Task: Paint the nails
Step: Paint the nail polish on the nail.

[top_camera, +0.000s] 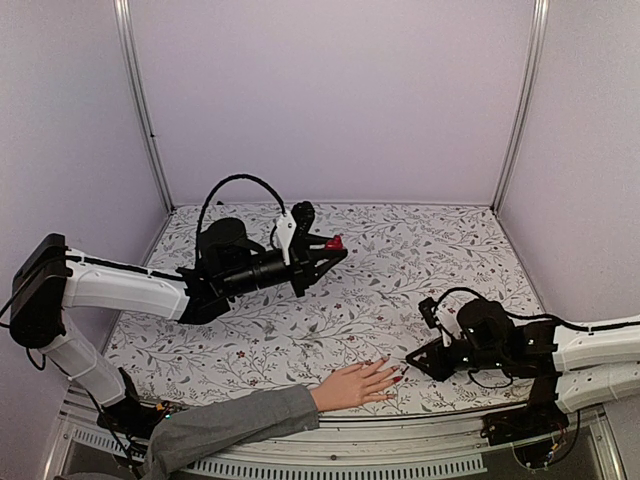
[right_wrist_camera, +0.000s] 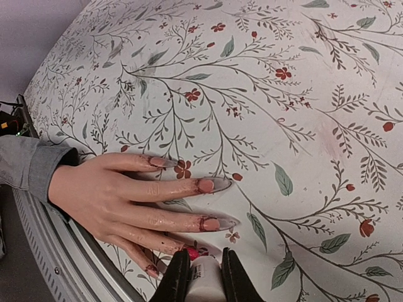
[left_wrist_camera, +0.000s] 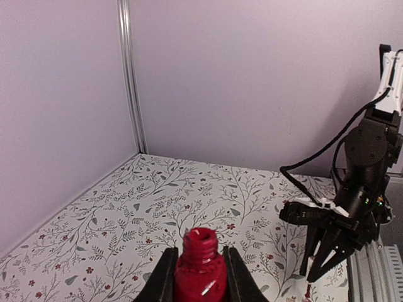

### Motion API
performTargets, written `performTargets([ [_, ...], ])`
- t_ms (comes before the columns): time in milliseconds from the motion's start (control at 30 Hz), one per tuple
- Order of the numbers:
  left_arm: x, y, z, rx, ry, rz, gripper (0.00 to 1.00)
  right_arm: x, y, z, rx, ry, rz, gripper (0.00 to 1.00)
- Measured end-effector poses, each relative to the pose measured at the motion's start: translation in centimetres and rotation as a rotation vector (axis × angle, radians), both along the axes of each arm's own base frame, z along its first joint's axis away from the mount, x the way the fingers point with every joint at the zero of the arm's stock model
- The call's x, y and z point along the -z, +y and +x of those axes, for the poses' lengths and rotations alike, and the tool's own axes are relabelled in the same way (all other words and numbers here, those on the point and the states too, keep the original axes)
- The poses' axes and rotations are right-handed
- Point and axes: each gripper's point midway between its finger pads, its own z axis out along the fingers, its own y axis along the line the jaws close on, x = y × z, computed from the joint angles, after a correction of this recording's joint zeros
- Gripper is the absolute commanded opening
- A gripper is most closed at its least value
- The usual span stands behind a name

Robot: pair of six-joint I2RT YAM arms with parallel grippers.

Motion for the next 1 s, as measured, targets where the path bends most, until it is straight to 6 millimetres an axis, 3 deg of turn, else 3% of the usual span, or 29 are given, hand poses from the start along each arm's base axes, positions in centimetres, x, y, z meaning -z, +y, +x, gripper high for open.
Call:
performTargets([
  [367,0.0,0.0,0.0,-0.001,0.0,0.0,0.0,-2.1,1.4,-0.1,-0.071,-0.063,0.077,0.0],
  [667,0.0,0.0,0.0,-0.002,0.0,0.0,0.0,-0.9,1.7,-0.4,-0.096,-0.037,0.048,0.0],
  [1000,0.0,0.0,0.0,-0.002,0.0,0.0,0.0,-0.8,1.7,-0.4,-0.097,-0.035,0.046,0.0],
])
